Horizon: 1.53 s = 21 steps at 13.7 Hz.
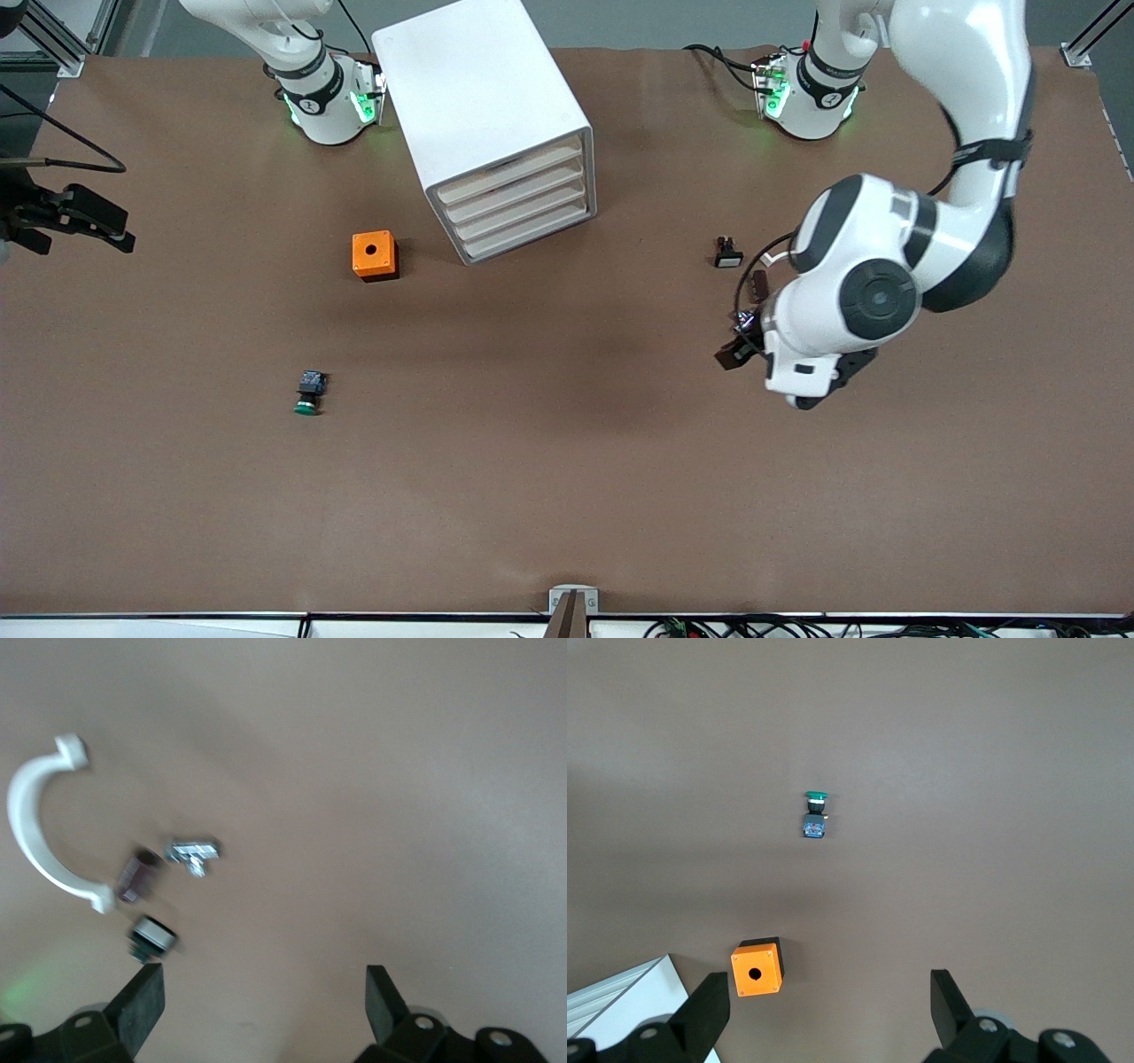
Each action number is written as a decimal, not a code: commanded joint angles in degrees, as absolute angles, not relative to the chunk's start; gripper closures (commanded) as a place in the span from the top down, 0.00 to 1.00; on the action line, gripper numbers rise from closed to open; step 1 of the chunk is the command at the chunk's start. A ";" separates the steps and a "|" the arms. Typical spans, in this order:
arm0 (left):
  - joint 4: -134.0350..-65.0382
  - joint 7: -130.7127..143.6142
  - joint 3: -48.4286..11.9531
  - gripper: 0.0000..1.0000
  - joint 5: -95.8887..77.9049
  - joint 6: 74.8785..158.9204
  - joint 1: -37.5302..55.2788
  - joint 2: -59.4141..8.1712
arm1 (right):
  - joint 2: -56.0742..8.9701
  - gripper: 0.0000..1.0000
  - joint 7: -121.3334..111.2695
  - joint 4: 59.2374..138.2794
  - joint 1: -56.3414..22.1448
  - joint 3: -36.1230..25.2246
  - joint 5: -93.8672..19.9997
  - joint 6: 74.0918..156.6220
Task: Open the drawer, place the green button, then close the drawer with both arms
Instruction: 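Reach the left gripper to the cabinet drawer while the right gripper approaches the button, then pull the drawer open with the left gripper while the right gripper grasps the button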
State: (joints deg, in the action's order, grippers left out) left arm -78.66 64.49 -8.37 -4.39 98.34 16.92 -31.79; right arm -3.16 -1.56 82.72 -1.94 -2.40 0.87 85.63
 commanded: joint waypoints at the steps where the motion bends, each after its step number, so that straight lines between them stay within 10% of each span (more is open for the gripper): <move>1: -76.29 76.15 -8.17 1.00 -6.94 100.62 19.59 -36.29 | -2.81 1.00 -1.85 82.27 -1.76 -2.46 1.76 85.52; 15: -76.82 122.07 -8.17 1.00 -43.05 105.29 31.98 -49.56 | -15.72 1.00 -1.84 82.79 -6.59 -2.29 0.79 95.45; 21: -77.08 131.64 -8.17 0.73 -51.76 104.15 35.15 -51.59 | -24.08 1.00 -0.62 87.86 -7.47 -2.37 2.81 105.60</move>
